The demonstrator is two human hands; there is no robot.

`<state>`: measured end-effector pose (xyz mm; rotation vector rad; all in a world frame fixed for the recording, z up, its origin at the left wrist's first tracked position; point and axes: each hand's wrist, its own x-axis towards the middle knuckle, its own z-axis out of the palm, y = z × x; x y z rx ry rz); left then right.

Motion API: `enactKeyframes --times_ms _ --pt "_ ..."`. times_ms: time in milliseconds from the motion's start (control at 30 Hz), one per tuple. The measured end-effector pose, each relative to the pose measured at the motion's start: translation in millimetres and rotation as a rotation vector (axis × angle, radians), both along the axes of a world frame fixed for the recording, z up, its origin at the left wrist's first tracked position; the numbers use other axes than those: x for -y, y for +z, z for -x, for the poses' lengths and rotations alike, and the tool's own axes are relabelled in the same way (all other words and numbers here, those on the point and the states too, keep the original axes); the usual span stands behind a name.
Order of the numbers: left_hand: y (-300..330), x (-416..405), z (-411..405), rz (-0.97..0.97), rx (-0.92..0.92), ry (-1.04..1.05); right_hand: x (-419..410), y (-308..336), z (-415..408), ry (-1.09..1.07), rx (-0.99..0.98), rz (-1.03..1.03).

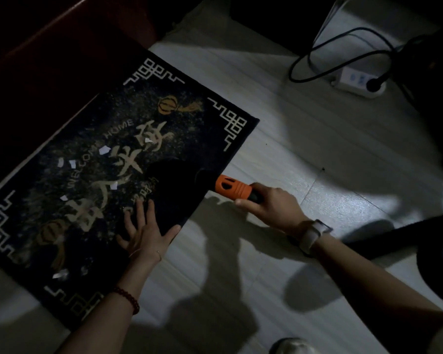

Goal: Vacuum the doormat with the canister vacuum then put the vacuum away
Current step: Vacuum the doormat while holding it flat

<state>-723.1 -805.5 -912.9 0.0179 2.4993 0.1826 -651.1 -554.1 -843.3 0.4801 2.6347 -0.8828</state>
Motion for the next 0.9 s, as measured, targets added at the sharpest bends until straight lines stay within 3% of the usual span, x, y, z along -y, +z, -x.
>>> enactKeyframes --times_ms 100,233,400,600,700,800,900 --pt "0 0 0 0.006 0.006 -0.001 -11 -3 -19 0.004 -0.094 -0.065" --pt "1 0 -1 0.014 0.002 -0.007 -22 -7 -42 0.079 -0.029 0.107" --pt "2 0 -1 0.029 0.004 -0.019 -8 -6 -38 0.104 -0.041 -0.001" --pt "2 1 -1 0.041 0.005 -0.033 -36 -10 6 -0.409 -0.219 0.060" --pt "2 0 0 0.045 0.010 -0.032 -17 -7 -4 -0.195 -0.114 0.160" --pt "2 0 -1 0.048 0.003 -0.028 10 -3 -31 0.179 -0.027 0.034" --pt "0 1 -1 0.050 -0.010 -0.033 -9 -5 -21 0.092 -0.087 -0.009"
